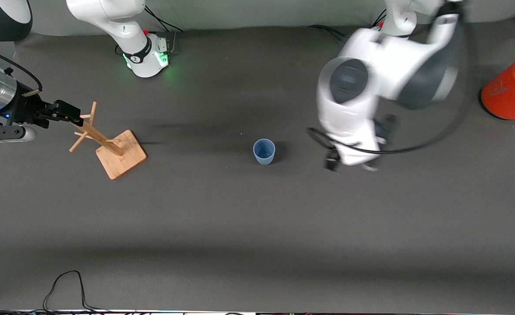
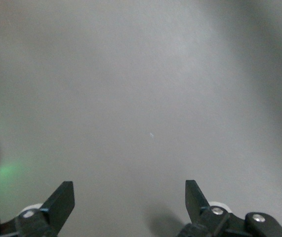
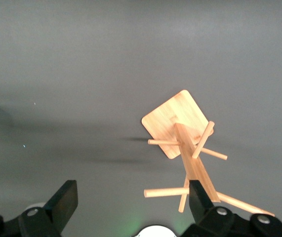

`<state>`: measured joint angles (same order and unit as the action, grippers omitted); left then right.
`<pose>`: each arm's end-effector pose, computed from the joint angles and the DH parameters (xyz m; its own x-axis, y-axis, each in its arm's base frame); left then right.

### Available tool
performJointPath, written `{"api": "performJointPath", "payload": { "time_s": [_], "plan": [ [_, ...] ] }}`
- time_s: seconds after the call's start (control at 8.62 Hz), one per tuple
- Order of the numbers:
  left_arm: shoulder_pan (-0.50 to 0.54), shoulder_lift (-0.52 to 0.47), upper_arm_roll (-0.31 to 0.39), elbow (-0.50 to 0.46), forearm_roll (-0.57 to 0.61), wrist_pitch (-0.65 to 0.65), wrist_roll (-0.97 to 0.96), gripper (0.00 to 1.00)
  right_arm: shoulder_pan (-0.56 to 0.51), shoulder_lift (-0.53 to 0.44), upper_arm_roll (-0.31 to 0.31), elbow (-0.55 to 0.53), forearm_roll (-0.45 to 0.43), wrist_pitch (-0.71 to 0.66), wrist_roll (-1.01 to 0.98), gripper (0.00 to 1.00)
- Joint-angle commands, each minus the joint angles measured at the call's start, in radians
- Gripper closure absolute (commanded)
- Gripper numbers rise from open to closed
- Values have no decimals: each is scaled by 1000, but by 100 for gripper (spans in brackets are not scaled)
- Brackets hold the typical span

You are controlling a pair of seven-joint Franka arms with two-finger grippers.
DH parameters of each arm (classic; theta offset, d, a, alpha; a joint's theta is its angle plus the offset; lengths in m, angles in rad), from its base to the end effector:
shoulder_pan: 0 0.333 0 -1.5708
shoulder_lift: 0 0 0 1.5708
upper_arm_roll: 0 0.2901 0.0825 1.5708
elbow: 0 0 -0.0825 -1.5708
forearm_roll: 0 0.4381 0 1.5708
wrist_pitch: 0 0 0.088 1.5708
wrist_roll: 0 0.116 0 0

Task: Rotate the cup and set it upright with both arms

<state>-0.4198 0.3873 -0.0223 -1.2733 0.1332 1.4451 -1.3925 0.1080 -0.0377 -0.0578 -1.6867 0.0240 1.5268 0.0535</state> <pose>0.6327 -0.2783 0.4822 0.5848 0.8068 0.0842 0.7990 -0.5550 -0.2314 0.5871 0.0319 0.5482 0.9924 -0.0023 -0.1232 -0.0047 -0.9998 -0.0195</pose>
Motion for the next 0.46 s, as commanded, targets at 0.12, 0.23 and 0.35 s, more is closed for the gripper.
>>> {"api": "performJointPath", "payload": {
  "time_s": [0.12,0.23,0.35],
  "plan": [
    [246,-108,-11,-46,-44,-98,559,0,7,5,-8,16,-4,-16,-20,0],
    [304,-161,-8,-96,-47,-89,734,0,7,5,-8,16,-3,-13,-17,0],
    [370,-233,-8,-182,-49,-63,965,0,7,7,-8,19,8,-8,-17,0]
  ]
}}
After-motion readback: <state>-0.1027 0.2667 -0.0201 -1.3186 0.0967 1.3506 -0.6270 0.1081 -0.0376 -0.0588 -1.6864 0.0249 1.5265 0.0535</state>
